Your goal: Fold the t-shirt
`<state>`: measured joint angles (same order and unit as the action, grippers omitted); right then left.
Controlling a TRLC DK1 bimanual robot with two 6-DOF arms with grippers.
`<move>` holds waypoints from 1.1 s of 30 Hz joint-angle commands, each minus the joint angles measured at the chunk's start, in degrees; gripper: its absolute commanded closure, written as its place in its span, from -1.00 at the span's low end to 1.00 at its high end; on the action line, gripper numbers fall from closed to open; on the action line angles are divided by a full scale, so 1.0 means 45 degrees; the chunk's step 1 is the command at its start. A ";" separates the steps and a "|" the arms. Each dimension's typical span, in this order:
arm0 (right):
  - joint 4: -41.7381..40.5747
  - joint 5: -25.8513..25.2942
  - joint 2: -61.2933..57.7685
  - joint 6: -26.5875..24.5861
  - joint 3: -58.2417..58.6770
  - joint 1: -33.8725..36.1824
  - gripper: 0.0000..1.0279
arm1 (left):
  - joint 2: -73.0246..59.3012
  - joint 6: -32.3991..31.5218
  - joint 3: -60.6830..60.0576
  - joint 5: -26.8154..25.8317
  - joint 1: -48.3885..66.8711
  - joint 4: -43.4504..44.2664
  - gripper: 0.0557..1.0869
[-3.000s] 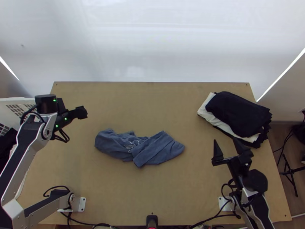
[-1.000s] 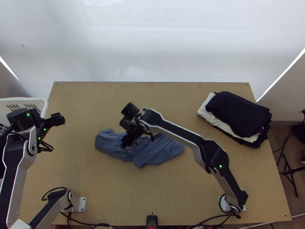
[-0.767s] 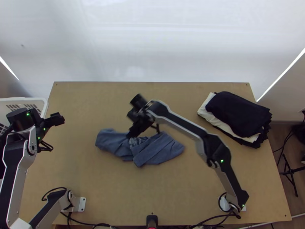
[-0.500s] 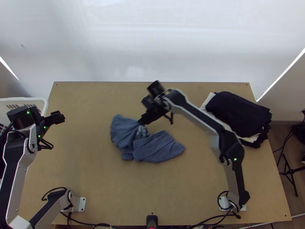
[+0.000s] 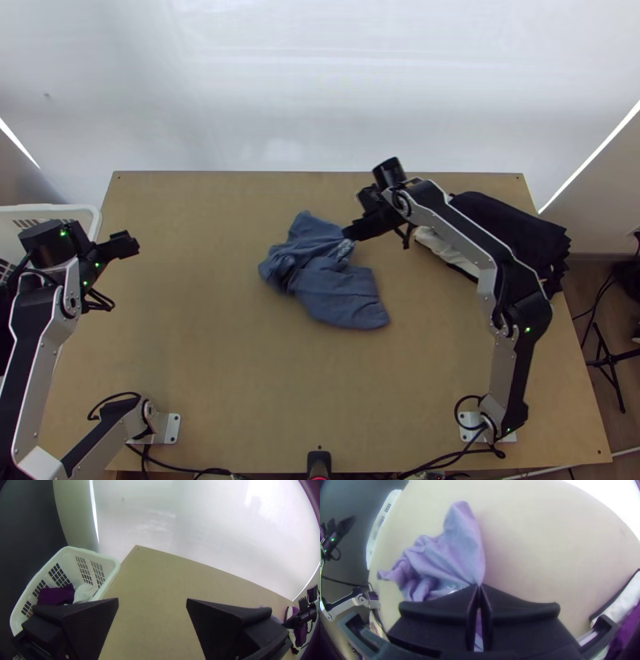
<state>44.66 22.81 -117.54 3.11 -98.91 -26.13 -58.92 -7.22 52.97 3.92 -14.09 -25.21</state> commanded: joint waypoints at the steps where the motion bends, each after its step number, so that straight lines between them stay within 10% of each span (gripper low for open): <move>1: -0.0804 -0.1338 0.0318 0.0031 0.0965 0.1061 0.94 | -0.0033 0.0082 -0.0170 0.0007 -0.0014 0.0017 -0.92; 8: -0.1215 -0.2100 0.0631 0.0050 0.1610 0.1295 0.88 | -0.0189 0.0101 -0.0150 0.0007 -0.0014 0.0173 -0.92; 12: -0.1312 -0.2178 0.1158 0.0070 0.1688 0.0904 -0.64 | -0.0326 0.0121 -0.0072 0.0007 -0.0014 0.0290 -0.92; 13: -0.1312 -0.2217 0.1353 0.0070 0.1649 0.0650 -0.73 | -0.0365 0.0121 -0.0052 0.0007 -0.0014 0.0329 -0.92; 21: -0.1351 -0.2607 0.2369 -0.1766 0.0868 -0.3178 -0.67 | -0.0755 0.0160 0.0201 0.0007 0.0064 0.0485 -0.92; 27: -0.1390 -0.2647 0.1178 -0.2235 -0.0343 -0.5014 0.62 | -0.0912 0.0004 0.0455 0.0007 0.0103 0.0505 -0.92; 30: -0.1390 -0.2647 0.0338 -0.2333 -0.1086 -0.5424 0.49 | -0.0892 -0.0035 0.0436 0.0007 0.0084 0.0485 -0.92; 33: -0.1371 -0.2647 -0.0483 -0.2313 -0.1808 -0.5639 -0.11 | -0.0794 -0.0035 0.0436 0.0007 0.0064 0.0427 -0.92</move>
<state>38.57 11.07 -113.43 -6.11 -100.77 -46.35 -62.63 -7.03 54.61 3.95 -13.72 -23.03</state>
